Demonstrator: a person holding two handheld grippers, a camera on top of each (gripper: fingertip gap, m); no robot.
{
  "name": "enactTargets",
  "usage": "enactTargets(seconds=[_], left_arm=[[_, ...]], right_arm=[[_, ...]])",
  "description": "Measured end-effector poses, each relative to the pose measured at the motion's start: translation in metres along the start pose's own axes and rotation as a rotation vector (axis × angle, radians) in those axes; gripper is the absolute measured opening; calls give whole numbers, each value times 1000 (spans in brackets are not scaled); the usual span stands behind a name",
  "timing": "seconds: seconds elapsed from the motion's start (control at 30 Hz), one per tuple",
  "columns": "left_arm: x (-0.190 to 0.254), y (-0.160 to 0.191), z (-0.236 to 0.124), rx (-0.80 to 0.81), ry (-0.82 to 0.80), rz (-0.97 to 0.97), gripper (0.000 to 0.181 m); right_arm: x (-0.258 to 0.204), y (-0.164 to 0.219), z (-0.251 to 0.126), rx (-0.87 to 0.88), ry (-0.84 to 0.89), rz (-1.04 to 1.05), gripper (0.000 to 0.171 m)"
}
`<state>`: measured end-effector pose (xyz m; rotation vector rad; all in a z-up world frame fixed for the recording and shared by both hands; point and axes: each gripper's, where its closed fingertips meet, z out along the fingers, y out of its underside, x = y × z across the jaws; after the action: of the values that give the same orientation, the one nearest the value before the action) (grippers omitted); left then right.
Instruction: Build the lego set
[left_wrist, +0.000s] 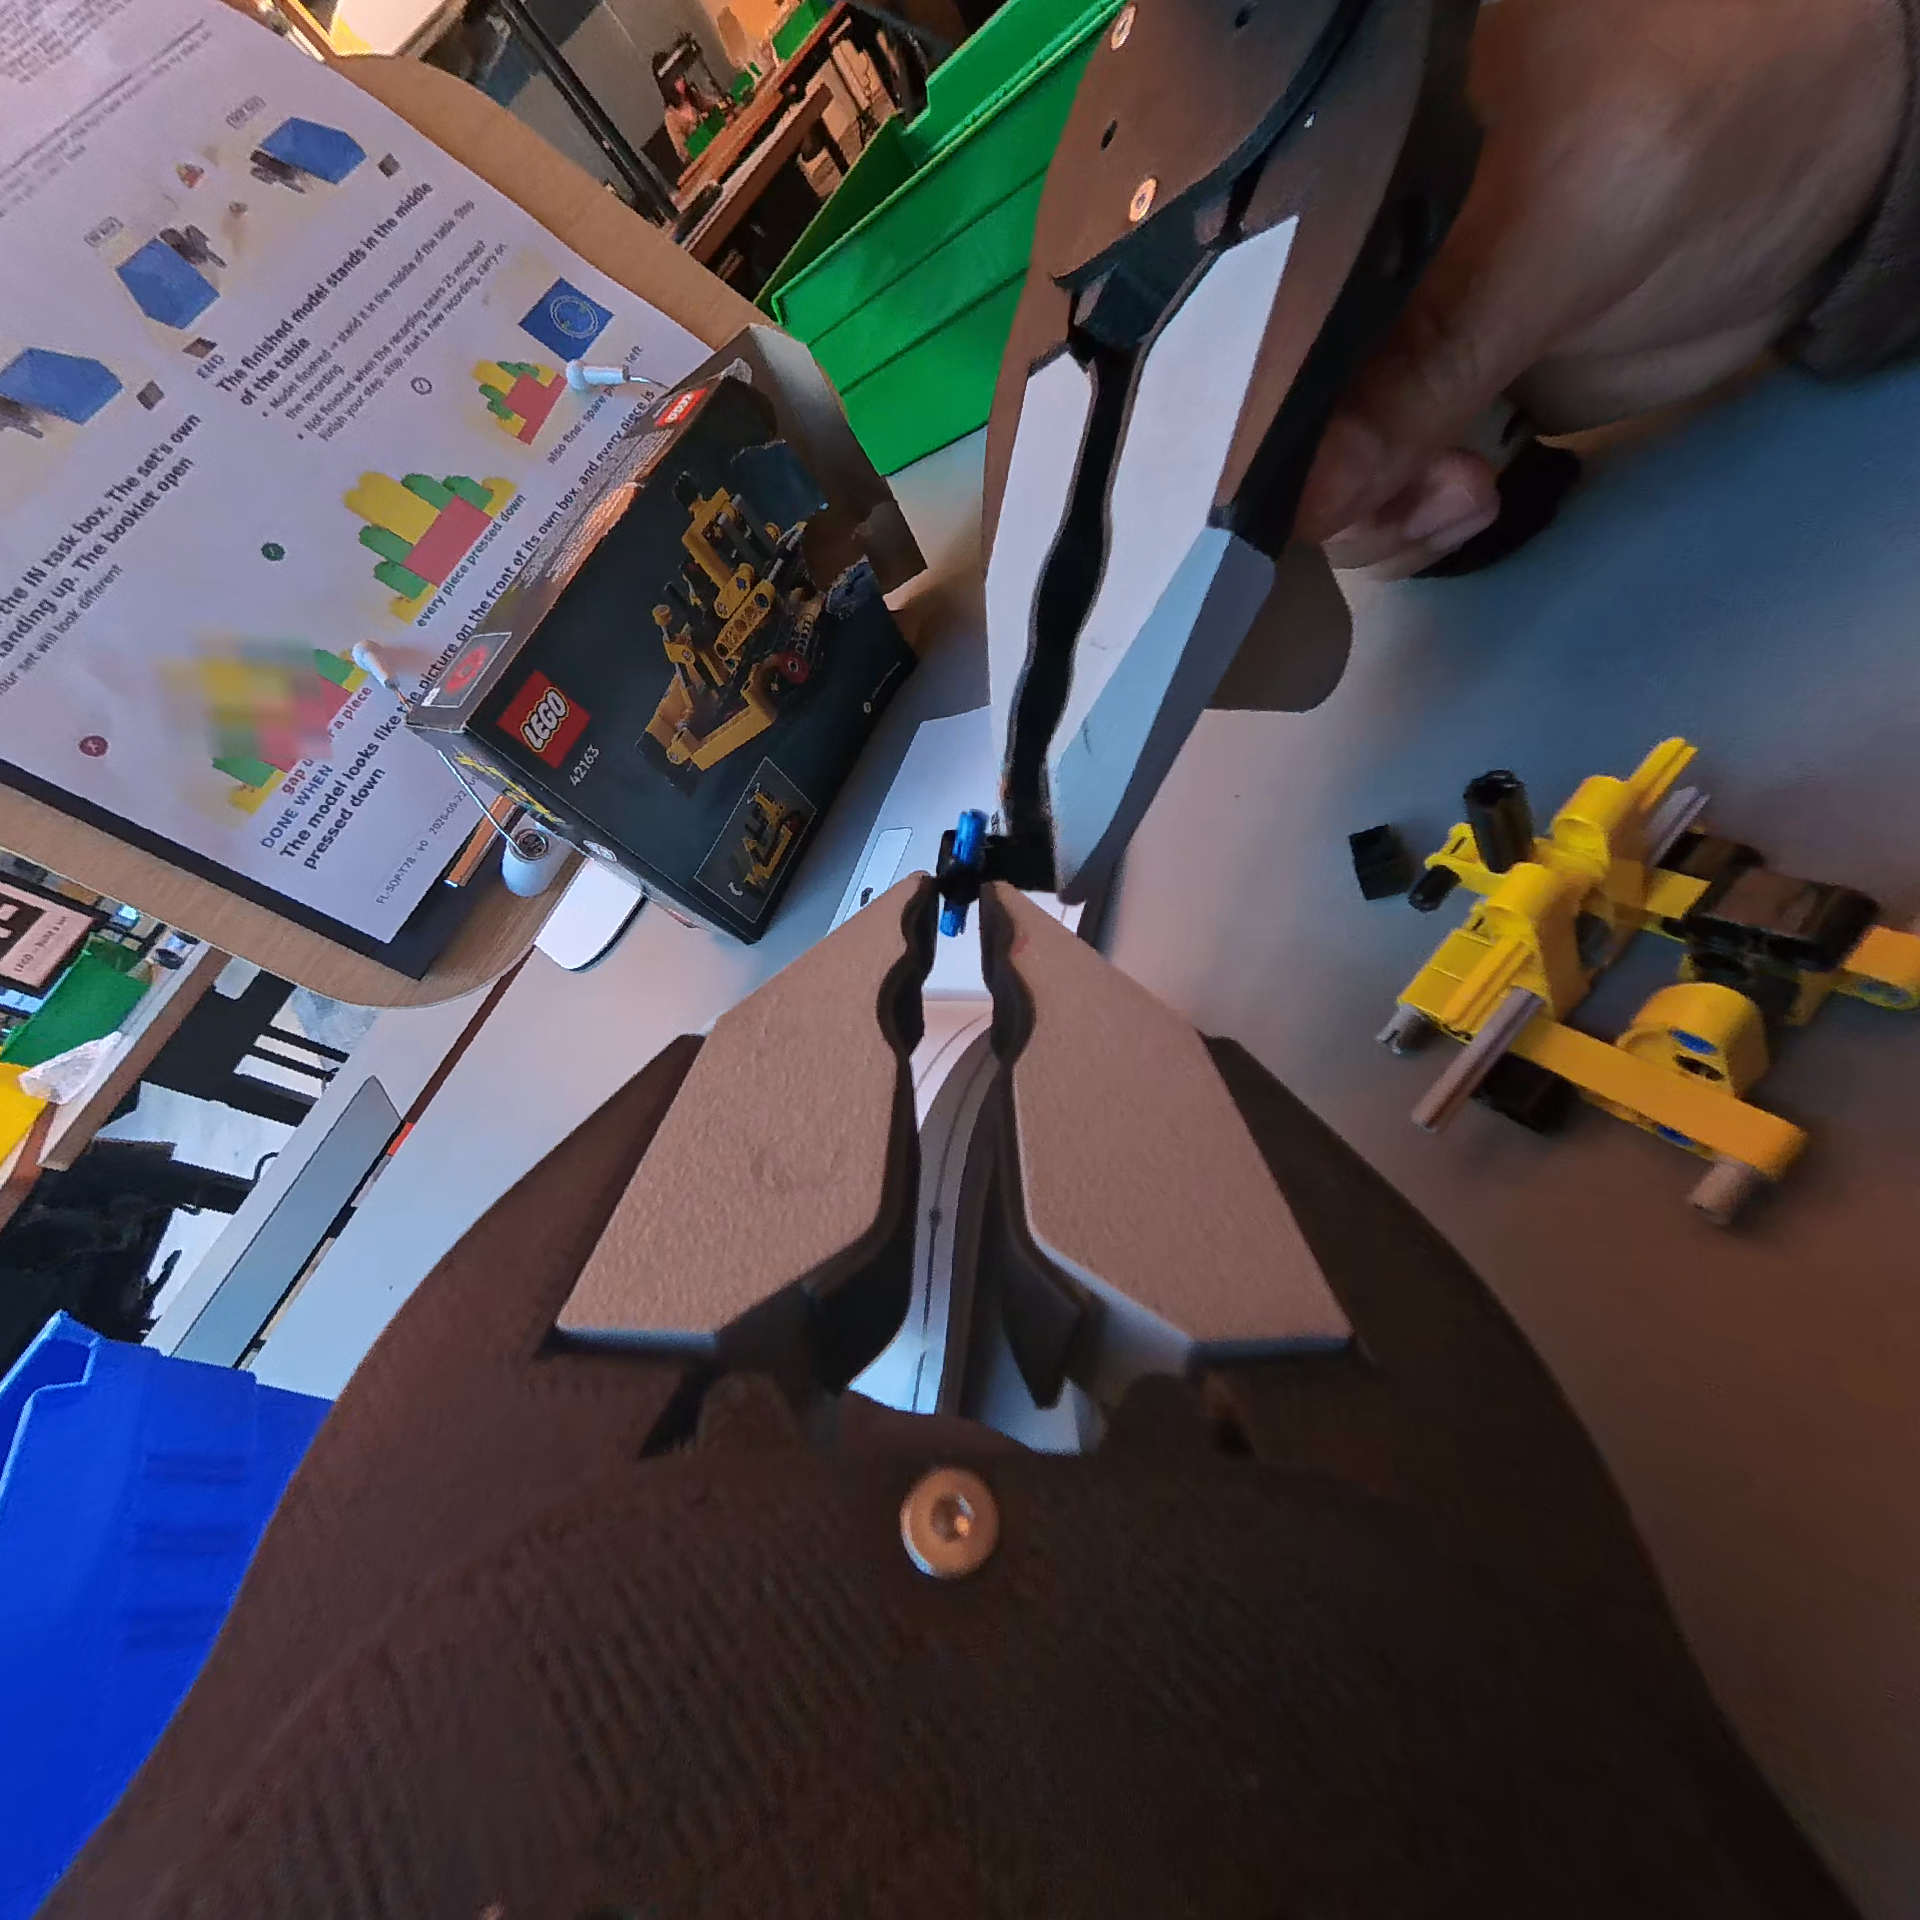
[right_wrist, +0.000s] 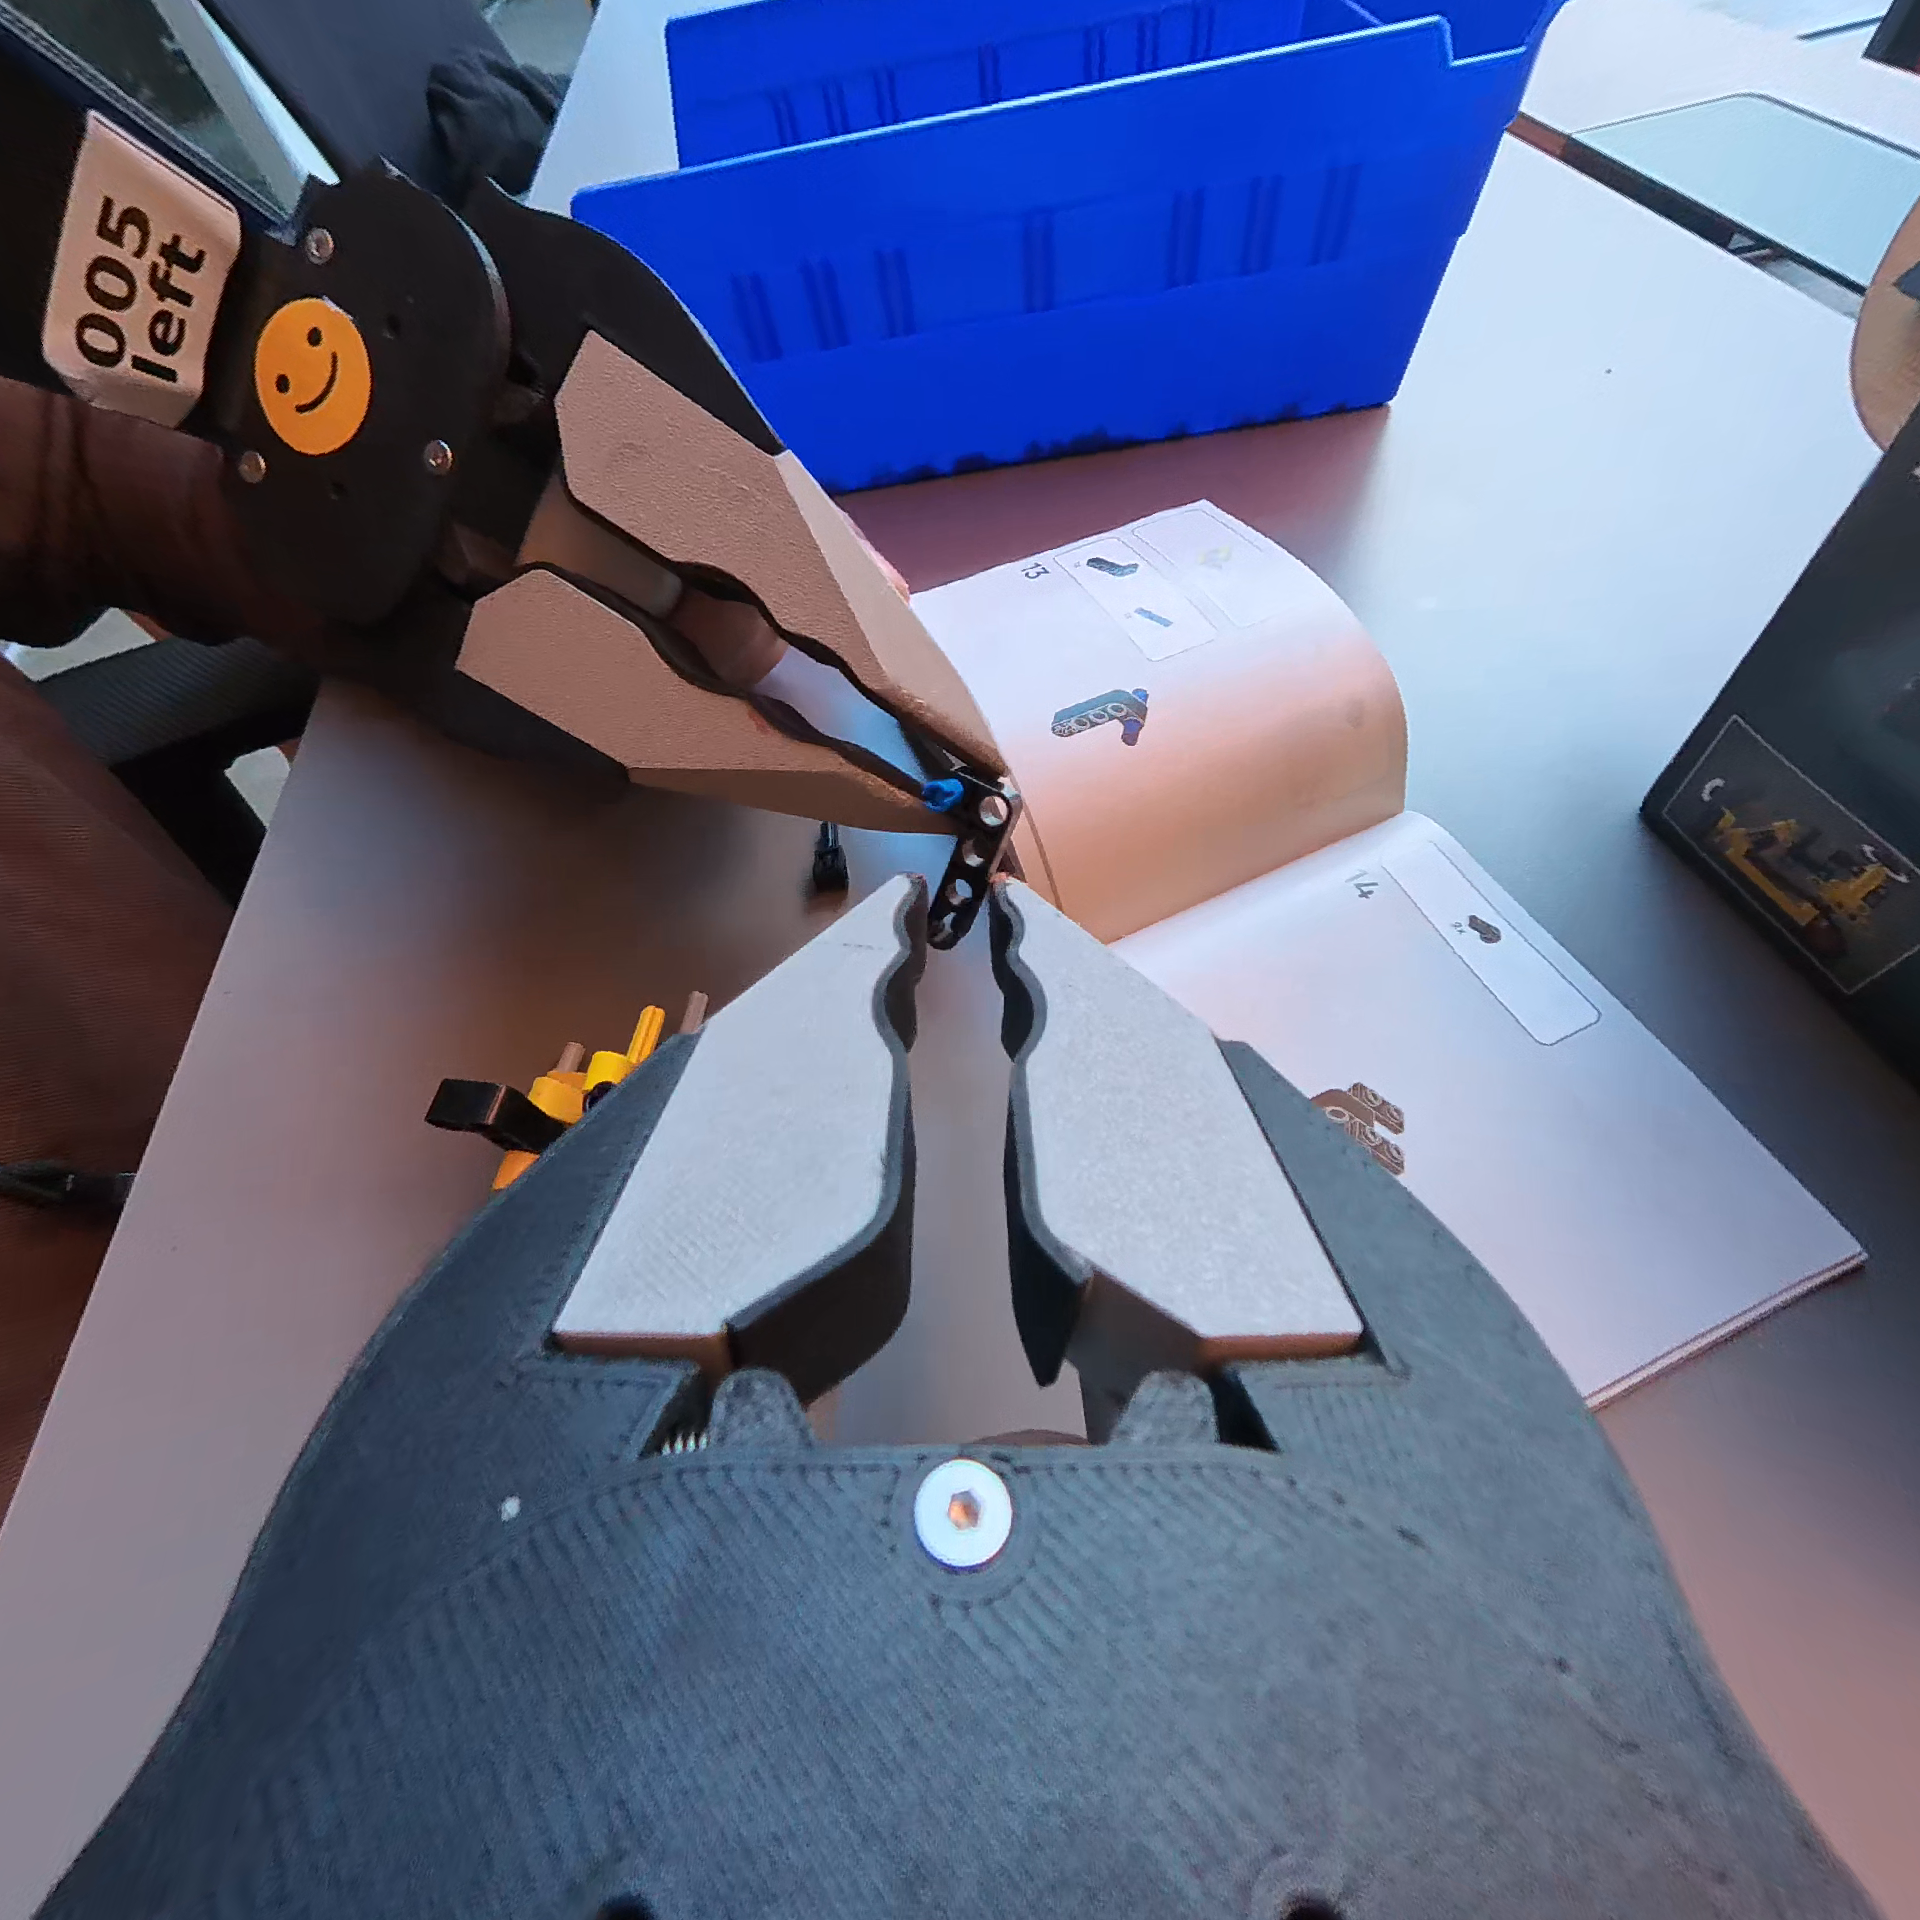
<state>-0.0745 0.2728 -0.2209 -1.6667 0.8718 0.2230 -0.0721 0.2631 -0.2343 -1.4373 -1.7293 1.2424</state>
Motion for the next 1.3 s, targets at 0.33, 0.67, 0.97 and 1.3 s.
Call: enactTargets(seconds=[0.33, 0.67, 0.97, 1.3], left_arm=[[4, -10, -4, 49, -2, 30, 9], [17, -12, -7, 59, 59, 108, 7], [10, -1, -4, 15, 55, 79, 5], [21, 10, 1, -19, 72, 224, 5]], right_arm=[[-5, 0, -3, 6, -41, 19, 5], [-14, 8, -3, -42, -117, 42, 4], [-2, 15, -27, -89, -54, -36, 8], [-24, 45, -41, -224, -192, -129, 17]])
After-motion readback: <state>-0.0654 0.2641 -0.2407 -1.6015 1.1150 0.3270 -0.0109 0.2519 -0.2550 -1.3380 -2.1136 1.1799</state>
